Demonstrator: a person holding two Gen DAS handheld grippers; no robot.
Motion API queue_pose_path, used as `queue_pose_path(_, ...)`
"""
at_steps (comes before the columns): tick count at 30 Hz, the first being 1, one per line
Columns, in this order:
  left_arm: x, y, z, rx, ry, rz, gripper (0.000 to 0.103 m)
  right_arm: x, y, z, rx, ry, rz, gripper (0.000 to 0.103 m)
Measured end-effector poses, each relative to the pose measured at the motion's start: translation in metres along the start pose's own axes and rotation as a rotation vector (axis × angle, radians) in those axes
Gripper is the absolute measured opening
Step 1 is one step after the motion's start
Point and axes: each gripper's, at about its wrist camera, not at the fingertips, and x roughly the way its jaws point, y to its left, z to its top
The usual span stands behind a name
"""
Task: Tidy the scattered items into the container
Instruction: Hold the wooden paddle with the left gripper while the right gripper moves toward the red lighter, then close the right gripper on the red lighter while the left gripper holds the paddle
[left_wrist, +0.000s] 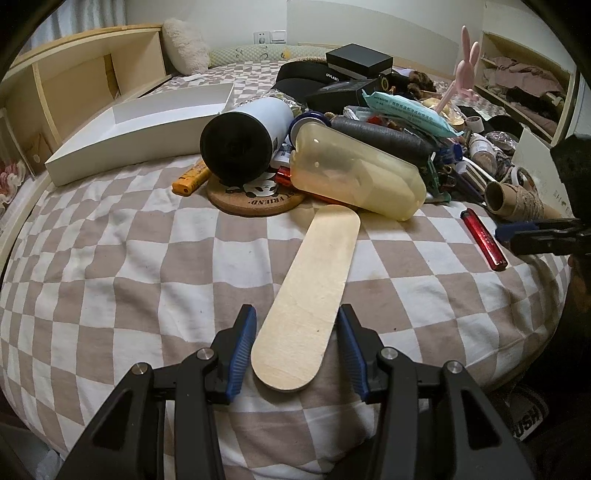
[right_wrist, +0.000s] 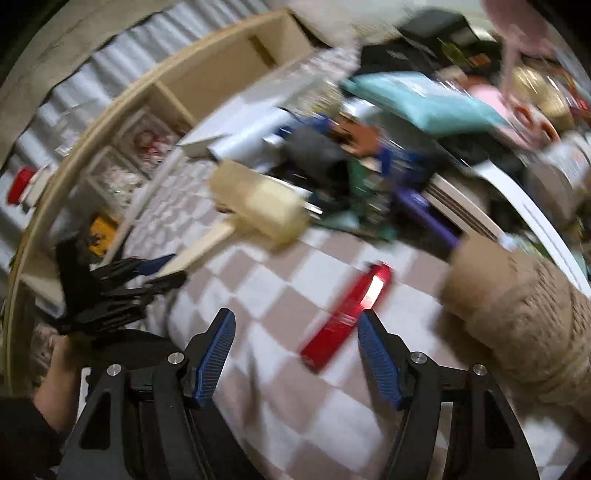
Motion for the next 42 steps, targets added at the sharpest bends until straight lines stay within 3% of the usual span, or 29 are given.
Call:
queue_pose_path(7,0.001,-0.001,0.001,0.005,0.006,0.009,0.047,0.01,0.008,-0.006,-0.022,0.029,0.033,0.07)
queue_pose_path(9,0.001,-0.001,0.001,0.008,0.006,0.011,0.047,0.017,0.016,-0.003,-0.016,0.035,0.076,0.078)
queue_pose_path(14,0.002,0.0,0.002,0.011,0.007,0.011,0.047,0.023,0.039,0.003,-0.049,0.039,0.219,0.078)
queue_pose_path(18,0.002,-0.001,0.002,0.008,0.006,0.01,0.047,0.001,0.036,0.013,-0.126,-0.087,0.012,0.078)
queue_pose_path(25,0.003,-0.001,0.002,0.007,0.01,0.005,0.047,0.013,0.02,0.038,-0.243,-0.064,-0.152,0.08)
queue_pose_path(27,0.004,0.0,0.003,0.008,0.014,0.003,0.047,0.019,0.022,0.042,-0.277,-0.041,-0.158,0.091)
queue_pose_path(29,0.005,-0.001,0.003,0.015,0.02,0.006,0.047,0.023,0.023,0.045,-0.307,-0.022,-0.164,0.094)
queue_pose_path(33,0.006,-0.005,0.005,0.045,0.016,0.031,0.048,0.03,0.03,0.04,-0.376,0.04,-0.199,0.094)
queue_pose_path(35,0.006,-0.005,0.006,0.056,0.008,0.049,0.061,0.022,0.038,0.036,-0.372,0.047,-0.166,0.094)
queue_pose_path(37,0.008,-0.003,0.01,0.053,0.0,0.053,0.065,0.015,0.048,0.031,-0.387,0.038,-0.125,0.094)
queue_pose_path(42,0.02,-0.003,0.02,0.053,0.03,-0.002,0.065,0.024,0.049,0.028,-0.422,0.081,-0.148,0.094)
